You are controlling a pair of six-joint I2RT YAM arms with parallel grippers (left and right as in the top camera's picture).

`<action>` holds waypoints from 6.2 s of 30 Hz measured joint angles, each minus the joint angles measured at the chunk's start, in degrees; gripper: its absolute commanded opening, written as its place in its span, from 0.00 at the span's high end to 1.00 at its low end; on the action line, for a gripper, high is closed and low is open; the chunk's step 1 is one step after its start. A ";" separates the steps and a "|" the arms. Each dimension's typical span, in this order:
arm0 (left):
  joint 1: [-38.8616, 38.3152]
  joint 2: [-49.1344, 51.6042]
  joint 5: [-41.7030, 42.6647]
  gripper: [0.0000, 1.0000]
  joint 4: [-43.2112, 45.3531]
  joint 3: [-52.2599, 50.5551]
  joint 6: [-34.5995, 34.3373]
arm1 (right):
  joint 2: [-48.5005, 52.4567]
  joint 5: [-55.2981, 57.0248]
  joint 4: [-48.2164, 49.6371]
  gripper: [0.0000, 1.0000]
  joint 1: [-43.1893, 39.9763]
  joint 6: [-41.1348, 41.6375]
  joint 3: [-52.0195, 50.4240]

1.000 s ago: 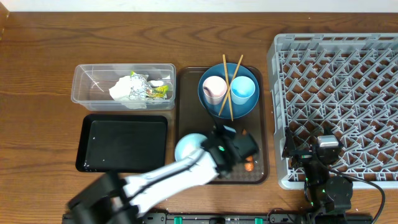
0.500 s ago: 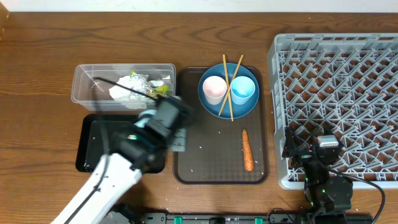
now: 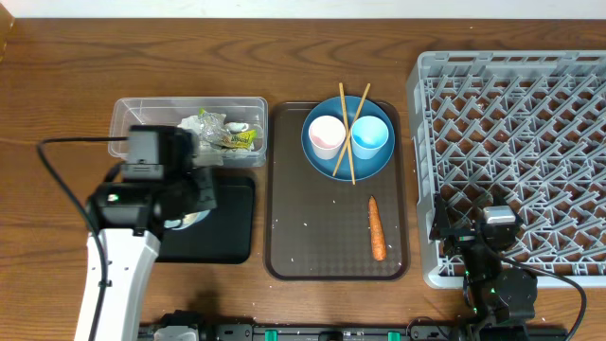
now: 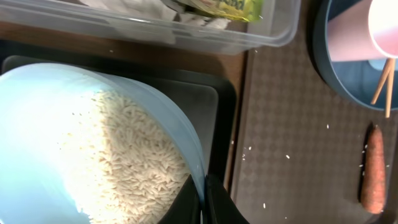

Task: Sort waste into correct bins and load items into the dishwasher rack
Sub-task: 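Tip the bowl with the left gripper to pour rice onto the black tray, then set the empty white bowl back on the brown tray and release, then grasp the orange carrot with the left gripper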

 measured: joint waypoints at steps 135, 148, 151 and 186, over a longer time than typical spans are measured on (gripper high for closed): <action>-50.49 24.85 -9.44 0.50 22.36 -1.03 -24.79 | 0.00 0.00 0.00 0.01 0.00 0.00 0.00; -57.90 21.49 -10.60 0.50 31.65 1.14 -28.06 | 0.00 0.00 0.00 0.01 0.00 0.00 0.00; -59.63 25.66 -11.78 0.49 34.42 1.14 -29.88 | 0.00 0.00 0.00 0.01 0.00 0.00 0.00; -62.55 33.94 -12.94 0.81 36.11 1.38 -33.29 | 0.00 0.00 0.02 0.01 0.00 0.00 0.00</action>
